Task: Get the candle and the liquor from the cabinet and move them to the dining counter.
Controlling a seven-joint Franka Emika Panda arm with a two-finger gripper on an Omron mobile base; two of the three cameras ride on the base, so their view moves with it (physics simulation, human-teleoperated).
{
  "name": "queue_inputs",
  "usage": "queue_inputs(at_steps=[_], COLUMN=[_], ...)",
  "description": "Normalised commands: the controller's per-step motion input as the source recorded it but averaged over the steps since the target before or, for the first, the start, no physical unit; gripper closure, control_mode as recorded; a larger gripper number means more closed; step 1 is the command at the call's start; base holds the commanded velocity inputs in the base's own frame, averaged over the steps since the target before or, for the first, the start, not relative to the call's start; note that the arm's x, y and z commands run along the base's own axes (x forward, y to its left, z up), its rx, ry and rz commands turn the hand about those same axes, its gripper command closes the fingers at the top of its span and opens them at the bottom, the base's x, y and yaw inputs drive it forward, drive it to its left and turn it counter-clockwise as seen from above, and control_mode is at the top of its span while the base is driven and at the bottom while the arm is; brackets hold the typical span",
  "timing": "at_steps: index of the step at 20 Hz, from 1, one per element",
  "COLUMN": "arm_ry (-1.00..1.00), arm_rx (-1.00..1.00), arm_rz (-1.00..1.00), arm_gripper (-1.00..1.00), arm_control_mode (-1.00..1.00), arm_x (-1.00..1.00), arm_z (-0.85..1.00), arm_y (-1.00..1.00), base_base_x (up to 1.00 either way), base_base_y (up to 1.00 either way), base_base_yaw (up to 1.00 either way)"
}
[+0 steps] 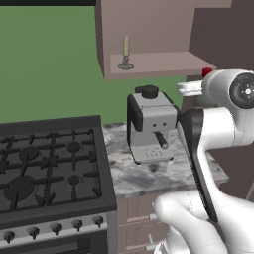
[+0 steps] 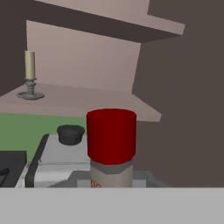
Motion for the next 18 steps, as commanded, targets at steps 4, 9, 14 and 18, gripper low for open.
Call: queue_inputs(at_steps=[4,9,14,18], arm_ry=[0.06,0.02,0.01,0.00], arm_rx=[0.03,0.05,0.00,0.00], arm_rz=[0.00,0.00,0.01,0.00], arm_gripper=[1.00,1.00,1.00,1.00], arm_control_mode=[-1.00,-1.00,-1.00,1.00], arm_x=[-0.20,-0.16,-0.04,0.00], arm_z=[0.00,0.00,0.00,0.00], arm_y=[0.00,0.00,0.00,0.00], base_base_x=[0.00,0.00,0.00,-0.43], base_base_y=[0.00,0.00,0.00,0.00], base_base_yaw=[0.00,0.00,0.00,0.11])
